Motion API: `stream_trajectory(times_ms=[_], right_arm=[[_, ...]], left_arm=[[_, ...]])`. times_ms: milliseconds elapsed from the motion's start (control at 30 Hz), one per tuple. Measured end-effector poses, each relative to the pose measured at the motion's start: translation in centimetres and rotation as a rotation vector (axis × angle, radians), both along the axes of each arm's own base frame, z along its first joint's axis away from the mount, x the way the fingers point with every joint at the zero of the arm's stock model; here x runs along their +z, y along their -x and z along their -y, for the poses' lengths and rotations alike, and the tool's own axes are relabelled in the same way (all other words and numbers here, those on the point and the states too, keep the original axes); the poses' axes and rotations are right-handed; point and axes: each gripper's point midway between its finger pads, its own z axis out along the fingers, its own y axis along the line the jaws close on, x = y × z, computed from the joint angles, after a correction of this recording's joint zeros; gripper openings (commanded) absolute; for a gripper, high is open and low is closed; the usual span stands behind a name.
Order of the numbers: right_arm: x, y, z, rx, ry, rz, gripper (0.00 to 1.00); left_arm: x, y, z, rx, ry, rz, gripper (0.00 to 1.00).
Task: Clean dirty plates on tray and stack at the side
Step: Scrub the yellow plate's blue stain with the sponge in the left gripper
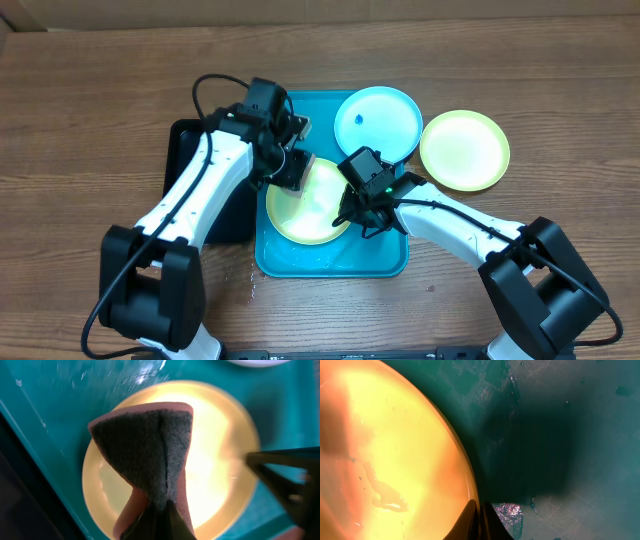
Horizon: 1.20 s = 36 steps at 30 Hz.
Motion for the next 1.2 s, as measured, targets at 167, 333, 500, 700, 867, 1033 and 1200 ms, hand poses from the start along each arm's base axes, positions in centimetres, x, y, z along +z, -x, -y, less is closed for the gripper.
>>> stream_trajectory(times_ms=[167, 333, 500, 700, 867, 1033, 1200], right_arm=[[0.0, 0.0, 0.0, 0.000, 0.001, 0.000, 0.04], [0.0, 0.0, 0.0, 0.000, 0.000, 0.000, 0.04], [0.0, 0.1, 0.1, 0.000, 0.004, -0.004, 0.04], [0.0, 0.1, 0.1, 0.000, 0.004, -0.004, 0.04], [0.0, 0.1, 0.1, 0.000, 0.004, -0.004, 0.04], [0.0, 0.1, 0.1, 0.000, 0.004, -0.004, 0.04], [0.0, 0.1, 0.1, 0.000, 0.003, -0.003, 0.04]], left_arm=[[-4.3, 1.0, -0.9, 0.041, -0.072, -0.085, 0.04], [-7.2, 1.8, -1.3, 0.089, -0.104, -0.169, 0.04], [-7.1, 2.3, -0.1, 0.081, -0.013, -0.211, 0.04], [-5.6, 3.2, 2.6, 0.050, 0.150, -0.289, 0.04], [-2.7, 0.5, 3.0, 0.053, 0.165, -0.186, 0.04], [-1.1, -0.4, 1.3, 0.090, 0.071, -0.111, 0.04], [-2.9, -0.2, -0.3, 0.134, -0.015, -0.104, 0.04]])
